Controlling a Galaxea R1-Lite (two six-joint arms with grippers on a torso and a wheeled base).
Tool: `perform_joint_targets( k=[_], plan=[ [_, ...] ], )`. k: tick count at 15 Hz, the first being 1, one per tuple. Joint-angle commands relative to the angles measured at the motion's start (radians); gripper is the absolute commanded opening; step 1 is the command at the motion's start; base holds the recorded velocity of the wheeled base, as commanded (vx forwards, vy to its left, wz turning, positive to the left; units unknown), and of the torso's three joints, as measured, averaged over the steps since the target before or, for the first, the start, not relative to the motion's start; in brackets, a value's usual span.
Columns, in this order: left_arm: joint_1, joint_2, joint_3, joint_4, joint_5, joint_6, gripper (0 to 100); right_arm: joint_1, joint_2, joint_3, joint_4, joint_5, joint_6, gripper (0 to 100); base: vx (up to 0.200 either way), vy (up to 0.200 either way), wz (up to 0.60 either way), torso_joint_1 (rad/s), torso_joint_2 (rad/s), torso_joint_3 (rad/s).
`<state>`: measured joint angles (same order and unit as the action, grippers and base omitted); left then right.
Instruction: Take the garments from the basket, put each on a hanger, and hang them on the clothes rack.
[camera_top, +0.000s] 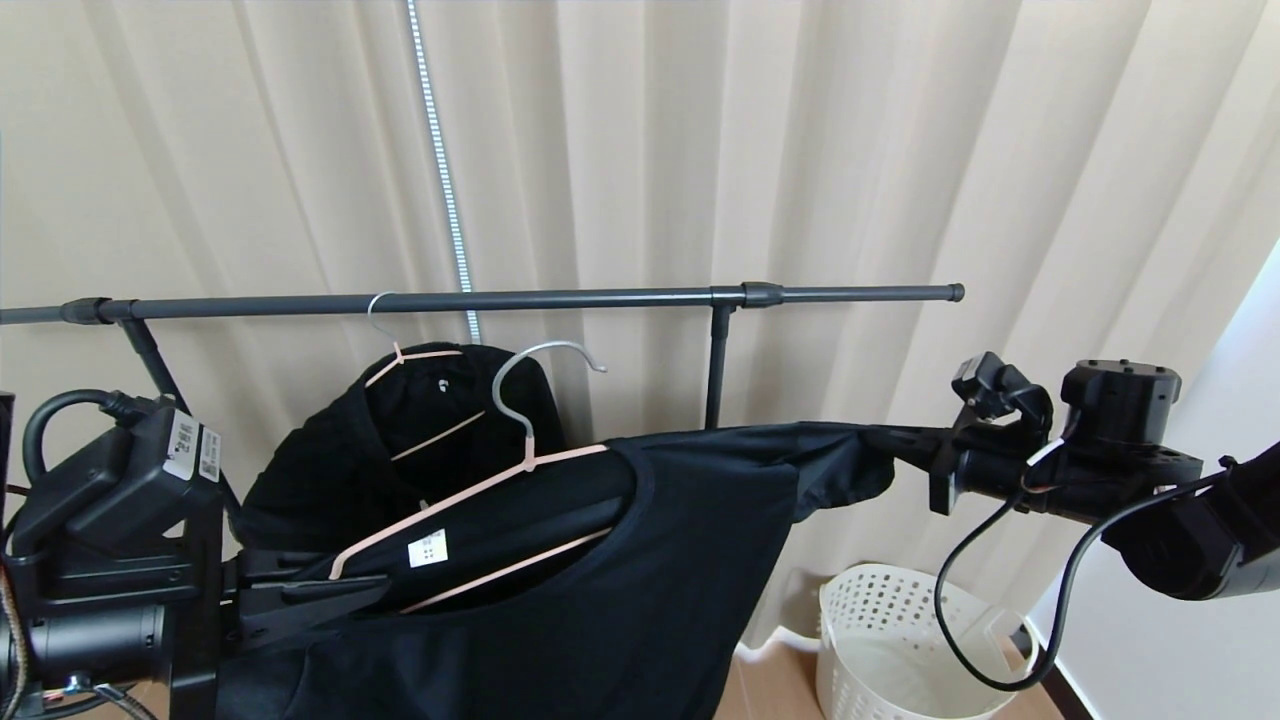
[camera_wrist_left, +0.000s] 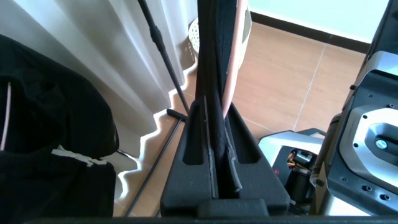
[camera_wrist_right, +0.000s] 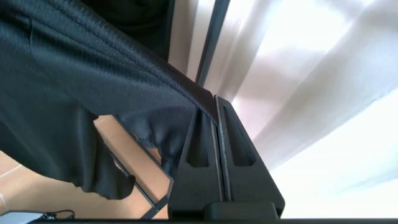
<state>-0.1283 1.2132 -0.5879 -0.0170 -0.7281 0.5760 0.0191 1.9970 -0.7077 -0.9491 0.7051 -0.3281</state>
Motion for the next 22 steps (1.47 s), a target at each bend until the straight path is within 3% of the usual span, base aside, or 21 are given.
perform_joint_targets(
  k=[1,11,12,17,21,22],
  plan=[
    [0.01,-0.003,-0.004,-0.001,-0.001,-0.002,0,-0.01,0.023,-0.007,-0.002,-0.001,0.0,0,0.0,0.0,0.0,0.0,0.0,0.0],
    [0.01,0.003,-0.027,-0.004,0.003,-0.073,0,0.068,0.029,0.063,0.0,-0.003,-0.078,0,0.0,0.0,0.0,0.0,0.0,0.0],
    [0.009,0.003,-0.026,-0.004,0.003,-0.073,0,0.067,0.048,0.071,0.0,-0.003,-0.114,100,0.0,0.0,0.0,0.0,0.0,0.0],
    [0.009,0.003,-0.018,-0.003,0.003,-0.073,0,0.068,0.045,0.125,-0.002,-0.001,-0.29,100,0.0,0.0,0.0,0.0,0.0,0.0],
    [0.004,0.005,0.01,-0.003,0.001,-0.065,0,0.102,-0.11,0.174,0.009,0.048,-0.287,100,0.0,0.0,0.0,0.0,0.0,0.0],
    [-0.001,0.005,0.019,-0.003,0.001,-0.062,0,0.107,-0.167,0.177,0.058,0.056,-0.279,100,0.0,0.0,0.0,0.0,0.0,0.0]
  ],
)
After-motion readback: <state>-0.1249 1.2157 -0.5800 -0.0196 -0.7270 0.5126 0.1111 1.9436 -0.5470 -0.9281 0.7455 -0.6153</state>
